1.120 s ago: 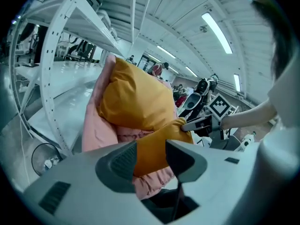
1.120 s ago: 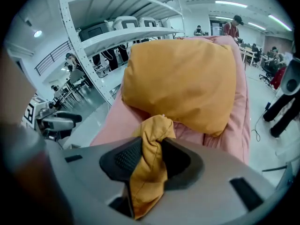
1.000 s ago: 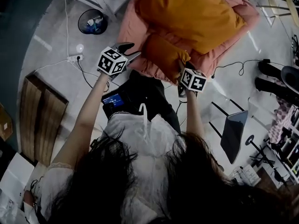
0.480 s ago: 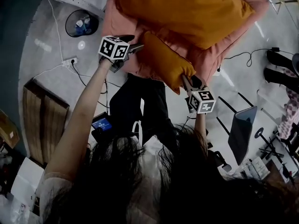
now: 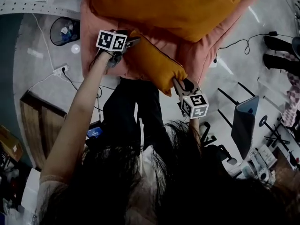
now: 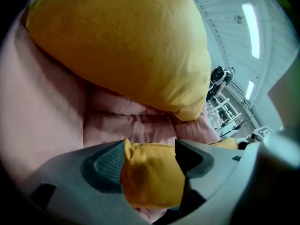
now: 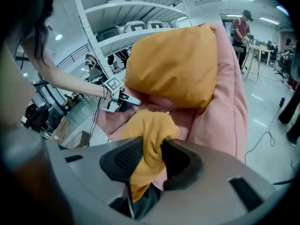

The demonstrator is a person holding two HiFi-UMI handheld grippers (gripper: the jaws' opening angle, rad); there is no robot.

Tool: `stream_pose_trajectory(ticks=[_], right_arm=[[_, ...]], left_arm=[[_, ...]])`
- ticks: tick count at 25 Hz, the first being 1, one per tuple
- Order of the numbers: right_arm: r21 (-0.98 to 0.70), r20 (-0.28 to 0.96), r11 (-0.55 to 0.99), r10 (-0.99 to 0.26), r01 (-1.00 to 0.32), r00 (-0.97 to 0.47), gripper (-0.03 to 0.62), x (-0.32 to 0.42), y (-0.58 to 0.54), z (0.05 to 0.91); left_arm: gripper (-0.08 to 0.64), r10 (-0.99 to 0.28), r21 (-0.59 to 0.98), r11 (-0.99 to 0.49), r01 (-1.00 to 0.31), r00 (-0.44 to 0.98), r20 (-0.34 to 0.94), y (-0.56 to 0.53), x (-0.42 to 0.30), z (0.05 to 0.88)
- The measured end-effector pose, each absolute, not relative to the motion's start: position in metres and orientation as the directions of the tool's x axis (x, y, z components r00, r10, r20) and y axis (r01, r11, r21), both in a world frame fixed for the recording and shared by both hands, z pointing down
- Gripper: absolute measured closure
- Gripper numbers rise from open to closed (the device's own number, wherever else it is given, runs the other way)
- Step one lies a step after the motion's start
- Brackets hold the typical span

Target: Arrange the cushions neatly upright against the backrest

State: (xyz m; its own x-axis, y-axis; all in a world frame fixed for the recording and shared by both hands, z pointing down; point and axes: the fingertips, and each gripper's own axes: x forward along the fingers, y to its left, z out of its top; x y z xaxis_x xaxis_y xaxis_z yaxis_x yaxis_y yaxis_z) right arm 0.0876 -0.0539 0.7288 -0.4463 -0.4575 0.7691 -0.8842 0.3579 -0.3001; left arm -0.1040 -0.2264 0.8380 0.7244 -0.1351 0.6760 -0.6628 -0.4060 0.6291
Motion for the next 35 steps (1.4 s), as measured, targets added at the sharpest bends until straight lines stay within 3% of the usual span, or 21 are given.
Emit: stream_pose_trajectory(ticks=[4,7,9,13,18,26,31,35], right_arm=[[-0.3,0.766,0.361,-0.461,-0.883,-0.448,0.456,0.089,-0.051,0.729],[-0.313,0.766,0.341,-0.461,-0.886,-0.448,0.457,0.088,-0.05,0.732],[-0.317,0.77,0.318,-0.464,-0.894,-0.438,0.457,0.091,-0.049,0.734],[-0.321,0.777,0.272,-0.473,-0.907,-0.416,0.459,0.103,-0.044,0.735],[-0.313,0.78,0.24,-0.487,-0.919,-0.393,0.459,0.112,-0.047,0.732],[-0.325,0.726,0.28,-0.538,-0.903,-0.428,0.462,0.099,-0.097,0.722],[-0.259,0.682,0.338,-0.599,-0.905,-0.42,0.472,0.09,-0.152,0.708],[-0.226,0.636,0.393,-0.634,-0.892,-0.44,0.476,0.086,-0.201,0.689]], left_arm=[[0.226,-0.114,0.637,-0.275,-0.72,0.682,0.722,-0.222,-0.098,0.872],[0.225,-0.125,0.681,-0.08,-0.728,0.685,0.717,-0.212,-0.096,0.89],[0.271,-0.129,0.698,-0.026,-0.716,0.694,0.708,-0.209,-0.095,0.89],[0.313,-0.13,0.684,-0.123,-0.719,0.695,0.707,-0.203,-0.097,0.867],[0.367,-0.257,0.713,-0.1,-0.694,0.71,0.656,-0.191,-0.121,0.817],[0.445,-0.519,0.625,-0.092,-0.775,0.573,0.634,-0.198,-0.178,0.737],[0.466,-0.555,0.566,-0.11,-0.817,0.523,0.647,-0.222,-0.191,0.717],[0.474,-0.651,0.576,-0.112,-0.81,0.497,0.573,-0.244,-0.201,0.676]])
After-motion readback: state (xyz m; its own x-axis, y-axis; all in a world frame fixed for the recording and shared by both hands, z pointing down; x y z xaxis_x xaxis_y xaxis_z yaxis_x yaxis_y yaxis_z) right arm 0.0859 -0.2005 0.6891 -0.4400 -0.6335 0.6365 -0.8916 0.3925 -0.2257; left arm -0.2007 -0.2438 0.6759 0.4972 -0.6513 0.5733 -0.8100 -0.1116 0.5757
